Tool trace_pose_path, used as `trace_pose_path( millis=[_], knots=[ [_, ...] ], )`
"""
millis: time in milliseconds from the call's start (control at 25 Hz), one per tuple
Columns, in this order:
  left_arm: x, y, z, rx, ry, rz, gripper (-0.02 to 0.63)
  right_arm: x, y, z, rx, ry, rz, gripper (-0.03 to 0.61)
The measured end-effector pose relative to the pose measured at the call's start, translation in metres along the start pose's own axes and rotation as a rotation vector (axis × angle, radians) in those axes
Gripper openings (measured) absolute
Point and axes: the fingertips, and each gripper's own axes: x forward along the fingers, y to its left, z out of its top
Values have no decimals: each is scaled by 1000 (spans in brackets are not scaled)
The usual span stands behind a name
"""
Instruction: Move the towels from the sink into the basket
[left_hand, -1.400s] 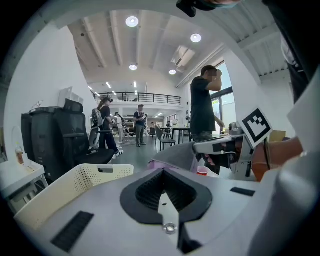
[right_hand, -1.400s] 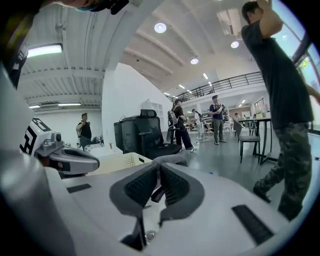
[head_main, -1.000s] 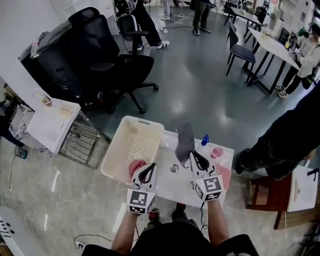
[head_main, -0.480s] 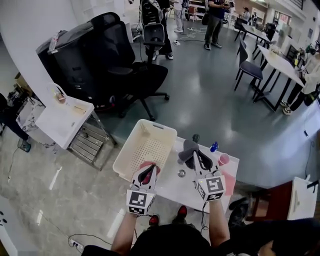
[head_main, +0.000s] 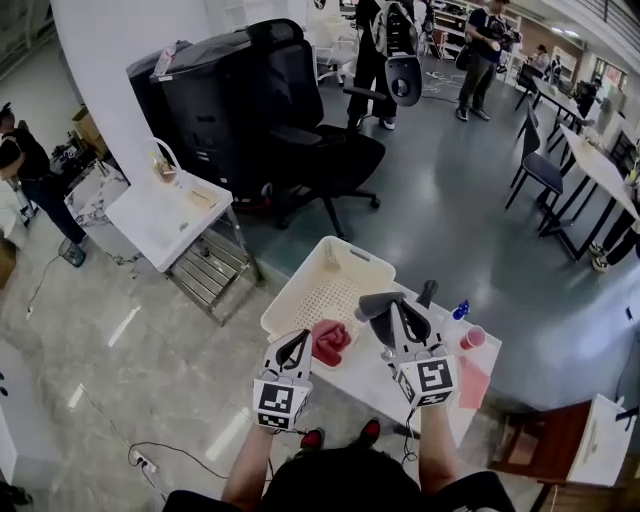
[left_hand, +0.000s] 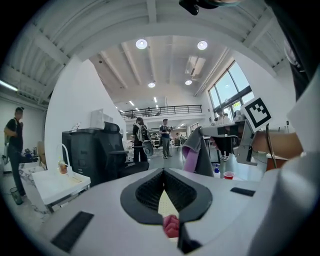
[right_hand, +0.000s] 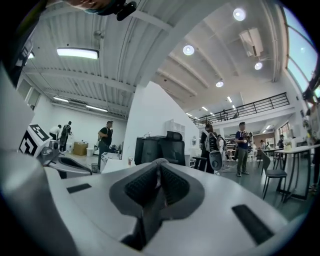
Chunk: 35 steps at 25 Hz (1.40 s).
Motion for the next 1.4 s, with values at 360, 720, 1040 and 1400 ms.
trace_pose_path(
  millis=[360,720,1040,1400],
  knots=[
    [-44,57,-16,-15,17,160,8,47,55,16,-6,-44,131,44],
    [-81,90,-26,-43,23,283,8,78,97,23,-2,-59,235,44],
    [-90,102,-34,-67,35,324,8,92,115,6,8,-17,279,44],
    [-84,92,-48,-91,59,292,6,85,116,-43,43,88,264,44]
  ],
)
